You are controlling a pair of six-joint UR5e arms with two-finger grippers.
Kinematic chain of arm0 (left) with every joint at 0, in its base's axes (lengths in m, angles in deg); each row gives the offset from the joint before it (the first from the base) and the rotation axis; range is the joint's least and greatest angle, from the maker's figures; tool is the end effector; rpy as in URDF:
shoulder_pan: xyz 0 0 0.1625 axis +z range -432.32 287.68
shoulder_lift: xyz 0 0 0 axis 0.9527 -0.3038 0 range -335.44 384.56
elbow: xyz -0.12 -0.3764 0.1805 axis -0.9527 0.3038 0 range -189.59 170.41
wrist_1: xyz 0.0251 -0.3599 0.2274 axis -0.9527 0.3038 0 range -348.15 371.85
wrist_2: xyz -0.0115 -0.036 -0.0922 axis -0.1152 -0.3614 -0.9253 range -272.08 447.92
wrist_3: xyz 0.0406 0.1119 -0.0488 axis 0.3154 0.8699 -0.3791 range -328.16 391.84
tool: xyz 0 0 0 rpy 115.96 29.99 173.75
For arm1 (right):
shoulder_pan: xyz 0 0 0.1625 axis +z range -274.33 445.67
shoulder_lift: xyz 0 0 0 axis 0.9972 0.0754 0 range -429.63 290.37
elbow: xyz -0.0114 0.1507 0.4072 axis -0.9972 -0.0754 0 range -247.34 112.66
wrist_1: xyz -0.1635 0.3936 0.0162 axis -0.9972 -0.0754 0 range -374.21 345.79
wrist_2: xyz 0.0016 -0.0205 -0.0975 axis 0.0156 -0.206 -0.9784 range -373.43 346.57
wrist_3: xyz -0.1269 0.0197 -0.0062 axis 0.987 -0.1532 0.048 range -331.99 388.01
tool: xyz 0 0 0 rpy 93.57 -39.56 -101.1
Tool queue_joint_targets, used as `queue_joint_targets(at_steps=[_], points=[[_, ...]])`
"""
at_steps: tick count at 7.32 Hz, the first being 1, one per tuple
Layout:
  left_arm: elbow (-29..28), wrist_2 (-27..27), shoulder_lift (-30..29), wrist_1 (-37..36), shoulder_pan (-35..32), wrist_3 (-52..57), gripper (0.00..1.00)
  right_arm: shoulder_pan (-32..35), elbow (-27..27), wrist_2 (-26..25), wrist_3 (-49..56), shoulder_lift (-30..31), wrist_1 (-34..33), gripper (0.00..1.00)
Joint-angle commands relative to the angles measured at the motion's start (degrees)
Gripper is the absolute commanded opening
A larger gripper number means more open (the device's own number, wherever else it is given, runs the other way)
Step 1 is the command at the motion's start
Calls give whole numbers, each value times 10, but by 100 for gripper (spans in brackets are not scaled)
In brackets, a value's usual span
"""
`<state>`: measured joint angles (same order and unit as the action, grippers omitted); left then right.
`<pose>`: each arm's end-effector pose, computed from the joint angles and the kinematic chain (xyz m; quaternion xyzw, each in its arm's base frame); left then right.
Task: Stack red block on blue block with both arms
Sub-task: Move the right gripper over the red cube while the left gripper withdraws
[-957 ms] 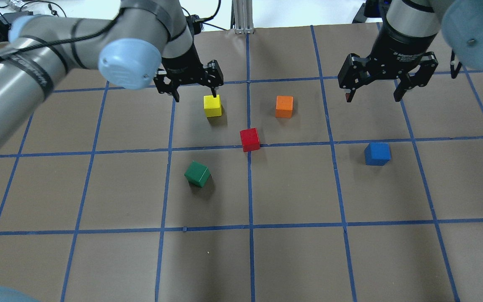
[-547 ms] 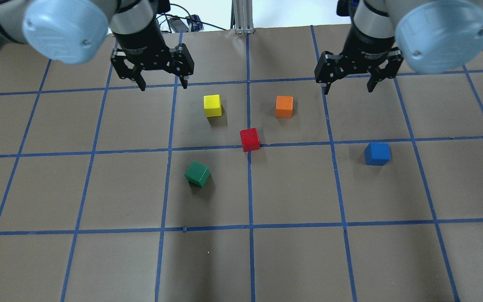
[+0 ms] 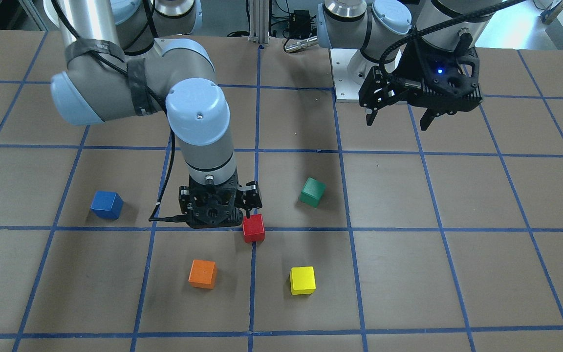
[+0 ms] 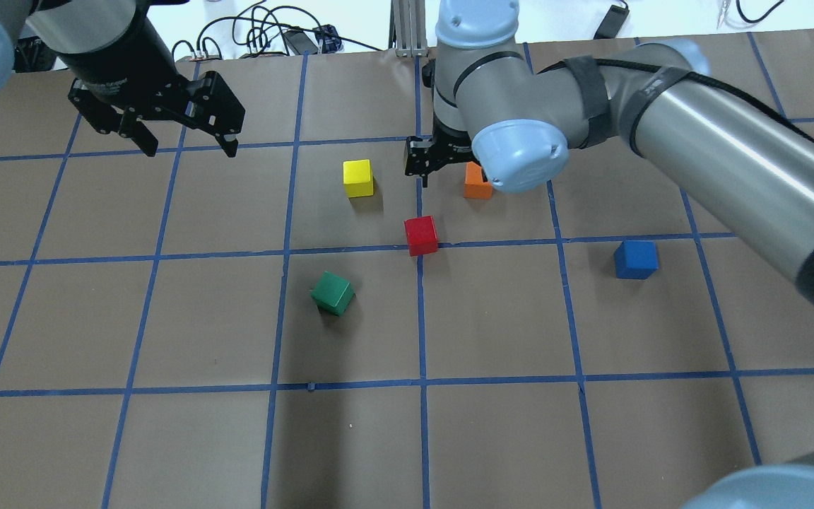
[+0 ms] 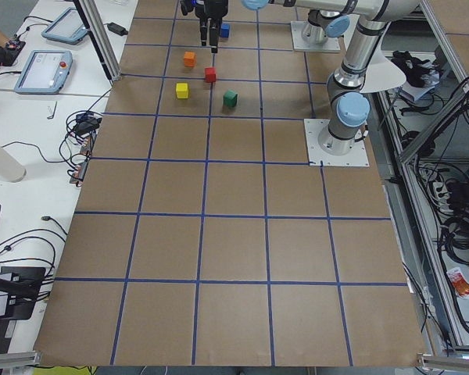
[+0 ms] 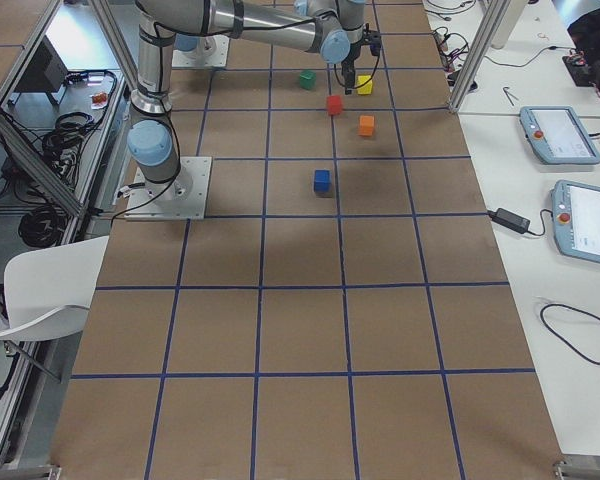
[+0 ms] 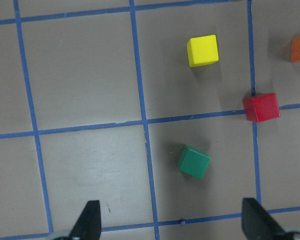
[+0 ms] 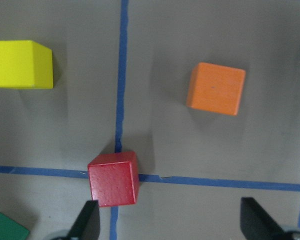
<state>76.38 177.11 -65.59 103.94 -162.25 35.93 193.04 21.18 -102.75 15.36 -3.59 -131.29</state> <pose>-0.1345 -0.5091 0.4988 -0.0352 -0.9992 0.0160 0.0066 0.3258 -0.5900 0.2844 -0.0413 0.9983 -0.0372 0.0161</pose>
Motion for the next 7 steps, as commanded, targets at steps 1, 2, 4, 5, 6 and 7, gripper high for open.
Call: queue_joint_targets(at_steps=[1,2,4,5,6,7], points=[[23,5,23,-3,8,1,100,24,1,0,-1,-38,-16,100],[29,3,25,-7,7,-5,100,28,2,0,-1,-47,-15,100],[38,5,27,-11,7,0,100,30,3,1,1,-67,-11,100],[38,5,30,-15,9,1,100,30,3,1,2,-72,-11,100],[38,5,30,-35,13,8,100,35,3,2,3,-77,-11,100],[39,7,31,-37,15,10,100,39,3,2,4,-78,-11,100]])
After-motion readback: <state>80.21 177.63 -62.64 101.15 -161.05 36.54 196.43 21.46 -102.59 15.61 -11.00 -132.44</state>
